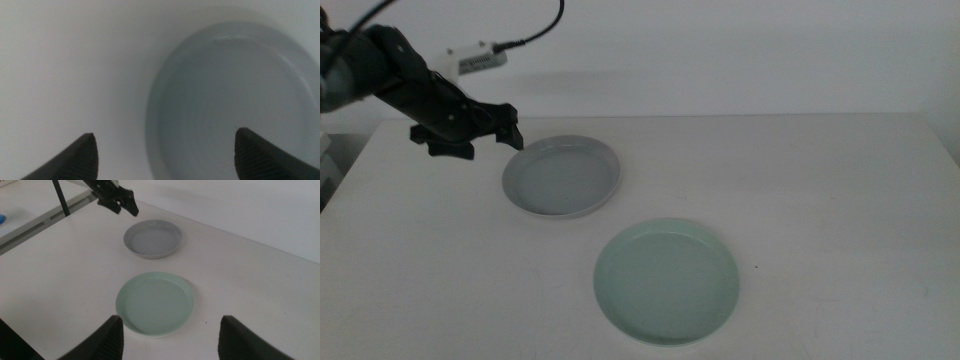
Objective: Stack the three bowls on top of each other.
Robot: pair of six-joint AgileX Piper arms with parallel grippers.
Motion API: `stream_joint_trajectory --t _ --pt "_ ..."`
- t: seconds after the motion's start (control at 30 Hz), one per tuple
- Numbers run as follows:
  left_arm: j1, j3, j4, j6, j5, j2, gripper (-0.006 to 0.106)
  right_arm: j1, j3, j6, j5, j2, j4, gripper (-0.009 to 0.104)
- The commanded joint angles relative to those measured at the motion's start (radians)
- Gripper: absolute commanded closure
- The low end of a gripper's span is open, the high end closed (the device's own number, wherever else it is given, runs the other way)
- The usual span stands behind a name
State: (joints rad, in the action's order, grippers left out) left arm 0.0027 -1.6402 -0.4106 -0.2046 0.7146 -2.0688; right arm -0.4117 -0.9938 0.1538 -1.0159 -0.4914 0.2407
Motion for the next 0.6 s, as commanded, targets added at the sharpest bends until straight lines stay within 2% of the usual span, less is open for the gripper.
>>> stream_joint_trajectory --t 0.0,0.1,0.27,0.37,0.57 --pt "-0.003 -0.059 -0.051 -0.004 -0.019 0.011 -0.003 0.000 -0.021 0.004 0.066 -0.010 0.010 0.046" --pt "-0.003 -0.066 -0.067 -0.004 -0.023 -0.030 0.003 0.000 -0.021 0.004 0.066 -0.010 0.010 0.046" --pt "-0.010 -0.066 -0.099 -0.023 -0.011 -0.079 0.024 0.000 -0.021 0.004 0.066 -0.010 0.010 0.046" --pt "-0.016 -0.066 -0.099 -0.026 -0.007 -0.089 0.043 0.000 -0.021 0.004 0.066 -0.010 0.010 0.046" --pt "-0.016 -0.066 -0.090 -0.026 -0.003 -0.096 0.091 0.000 -0.021 0.004 0.067 -0.010 0.011 0.046"
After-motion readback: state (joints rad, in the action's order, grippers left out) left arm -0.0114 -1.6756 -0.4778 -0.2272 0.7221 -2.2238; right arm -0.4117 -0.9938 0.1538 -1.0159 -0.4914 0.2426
